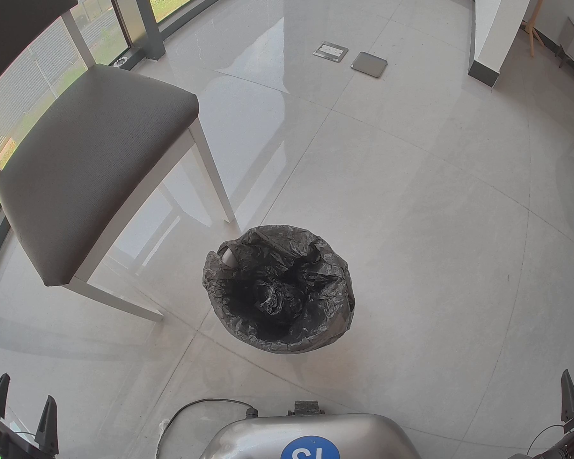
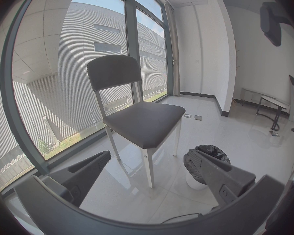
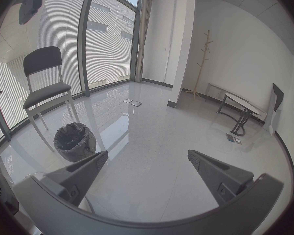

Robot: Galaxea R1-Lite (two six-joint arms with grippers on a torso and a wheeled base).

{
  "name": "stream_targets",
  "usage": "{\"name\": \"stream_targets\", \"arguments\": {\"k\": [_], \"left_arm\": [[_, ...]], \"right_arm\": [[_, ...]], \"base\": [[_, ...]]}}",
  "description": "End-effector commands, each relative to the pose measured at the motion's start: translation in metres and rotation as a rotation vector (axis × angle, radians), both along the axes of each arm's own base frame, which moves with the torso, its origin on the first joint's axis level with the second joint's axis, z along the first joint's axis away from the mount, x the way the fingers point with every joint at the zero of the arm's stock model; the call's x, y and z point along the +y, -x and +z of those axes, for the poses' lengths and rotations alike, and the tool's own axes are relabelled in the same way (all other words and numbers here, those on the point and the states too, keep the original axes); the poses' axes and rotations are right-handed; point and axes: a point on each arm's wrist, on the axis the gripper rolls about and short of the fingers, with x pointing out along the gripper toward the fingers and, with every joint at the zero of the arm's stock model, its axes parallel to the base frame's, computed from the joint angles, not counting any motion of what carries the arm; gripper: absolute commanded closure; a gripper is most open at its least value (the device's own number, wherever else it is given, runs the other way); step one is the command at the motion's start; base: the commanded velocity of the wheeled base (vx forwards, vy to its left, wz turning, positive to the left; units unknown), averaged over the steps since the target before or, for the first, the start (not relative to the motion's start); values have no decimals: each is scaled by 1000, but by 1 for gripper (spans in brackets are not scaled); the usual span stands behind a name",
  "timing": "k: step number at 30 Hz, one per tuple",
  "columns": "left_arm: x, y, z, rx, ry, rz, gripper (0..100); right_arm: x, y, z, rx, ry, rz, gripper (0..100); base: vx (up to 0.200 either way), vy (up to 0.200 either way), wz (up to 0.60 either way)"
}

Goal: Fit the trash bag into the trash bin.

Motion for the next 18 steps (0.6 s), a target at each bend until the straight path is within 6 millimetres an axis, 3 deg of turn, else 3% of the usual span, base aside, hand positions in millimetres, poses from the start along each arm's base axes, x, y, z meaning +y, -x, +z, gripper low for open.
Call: {"name": "stream_targets", "arguments": {"k": [1, 18], "left_arm": [[0, -1, -5, 8, 0, 3, 0], [0, -1, -5, 2, 2, 1, 0]], "right_arm": [[2, 0, -2, -3, 5, 94, 0], [8, 0, -2, -21, -36, 341, 0]], "base": [[0, 0, 0], [0, 0, 0]]}}
